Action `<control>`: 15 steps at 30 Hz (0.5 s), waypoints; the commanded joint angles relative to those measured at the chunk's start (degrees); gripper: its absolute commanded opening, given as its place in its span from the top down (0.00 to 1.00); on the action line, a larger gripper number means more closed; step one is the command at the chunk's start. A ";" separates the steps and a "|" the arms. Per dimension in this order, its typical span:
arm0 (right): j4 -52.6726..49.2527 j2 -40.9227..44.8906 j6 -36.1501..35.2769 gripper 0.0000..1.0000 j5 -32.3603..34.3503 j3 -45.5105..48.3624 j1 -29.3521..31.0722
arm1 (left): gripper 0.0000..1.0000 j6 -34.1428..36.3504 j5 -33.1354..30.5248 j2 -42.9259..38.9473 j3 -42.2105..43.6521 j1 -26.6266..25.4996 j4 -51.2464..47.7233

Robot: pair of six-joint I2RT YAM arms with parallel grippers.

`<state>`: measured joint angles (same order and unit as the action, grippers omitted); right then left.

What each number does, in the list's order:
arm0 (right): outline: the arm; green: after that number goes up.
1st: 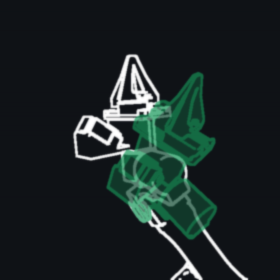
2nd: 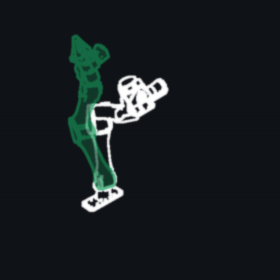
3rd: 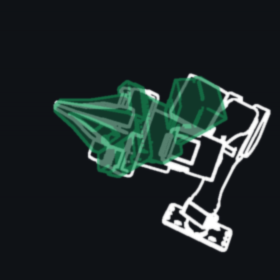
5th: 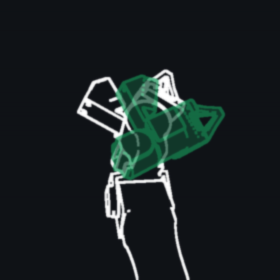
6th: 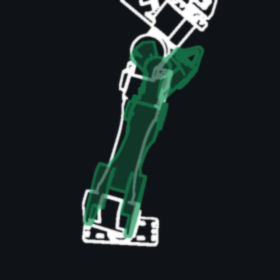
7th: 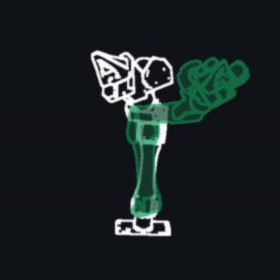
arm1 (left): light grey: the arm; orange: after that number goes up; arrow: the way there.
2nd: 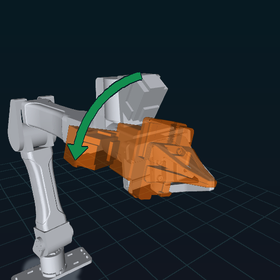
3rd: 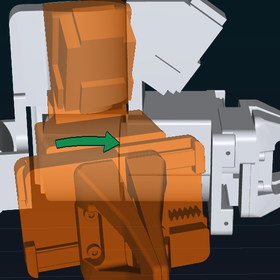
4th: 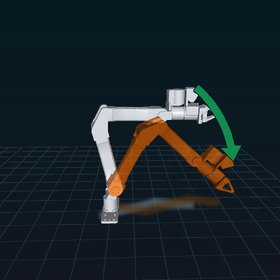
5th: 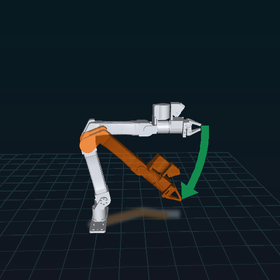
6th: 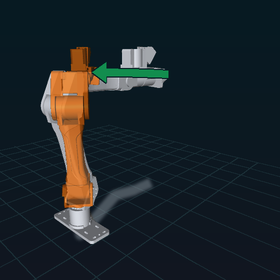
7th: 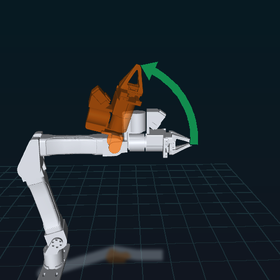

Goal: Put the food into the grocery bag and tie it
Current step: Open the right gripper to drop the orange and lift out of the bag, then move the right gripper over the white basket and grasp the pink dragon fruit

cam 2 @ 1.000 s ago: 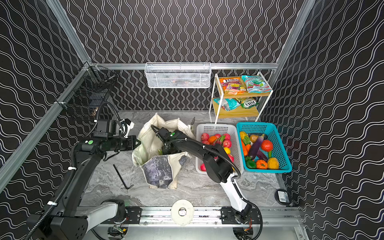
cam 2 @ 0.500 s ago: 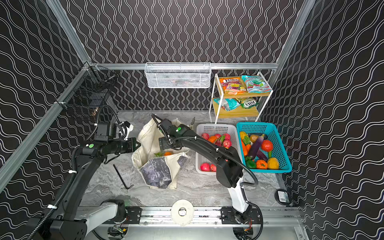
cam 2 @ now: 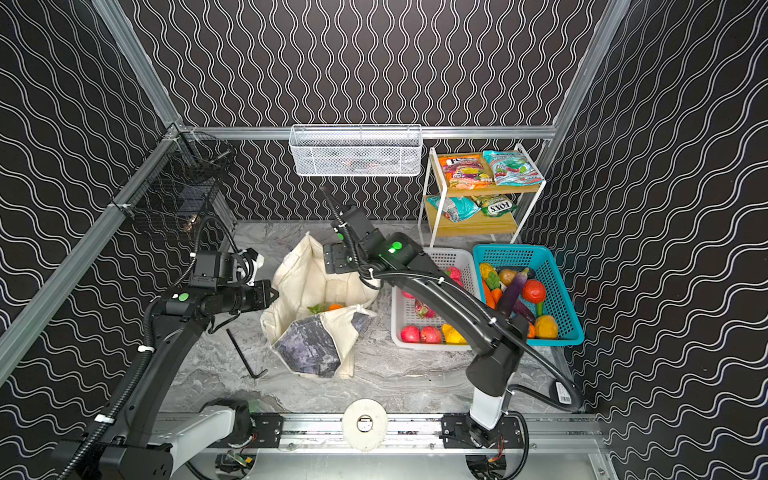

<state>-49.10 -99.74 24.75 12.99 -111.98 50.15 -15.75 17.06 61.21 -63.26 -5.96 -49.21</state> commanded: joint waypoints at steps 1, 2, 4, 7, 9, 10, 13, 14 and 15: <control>-0.75 4.65 -0.03 0.10 3.60 3.72 -2.08 | 1.00 -0.07 -0.89 -0.46 -0.41 0.01 -2.18; -0.52 6.59 0.20 0.10 3.94 6.09 -3.37 | 1.00 -0.15 -0.89 -0.56 -0.46 -0.02 -2.23; 0.29 10.29 0.77 0.10 3.65 11.05 -6.38 | 1.00 -0.33 -0.50 -0.61 -0.60 -0.11 -2.28; 0.56 15.62 1.79 0.09 2.80 19.09 -11.87 | 1.00 -0.57 -0.75 -0.55 -1.11 -0.41 -2.59; 1.14 18.98 2.47 0.08 3.59 24.39 -14.47 | 1.00 -0.69 -1.05 -0.46 -1.16 -0.59 -2.34; 1.48 20.53 2.98 0.07 3.71 27.19 -15.55 | 1.00 -0.77 -1.21 -0.26 -1.16 -0.75 -2.21; 2.51 23.56 5.85 0.05 2.97 34.10 -18.46 | 1.00 -0.74 -1.68 0.07 -0.79 -1.15 -1.95; 3.01 24.25 7.04 0.04 2.92 35.90 -18.94 | 1.00 -0.82 -1.76 0.06 -0.73 -1.24 -1.79; 4.12 25.22 8.47 0.03 2.72 38.17 -19.40 | 1.00 -0.87 -1.85 0.05 -0.39 -1.25 -1.60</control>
<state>-47.77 -76.29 28.71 15.77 -77.60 31.81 -16.34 15.44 61.28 -63.94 -7.07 -50.70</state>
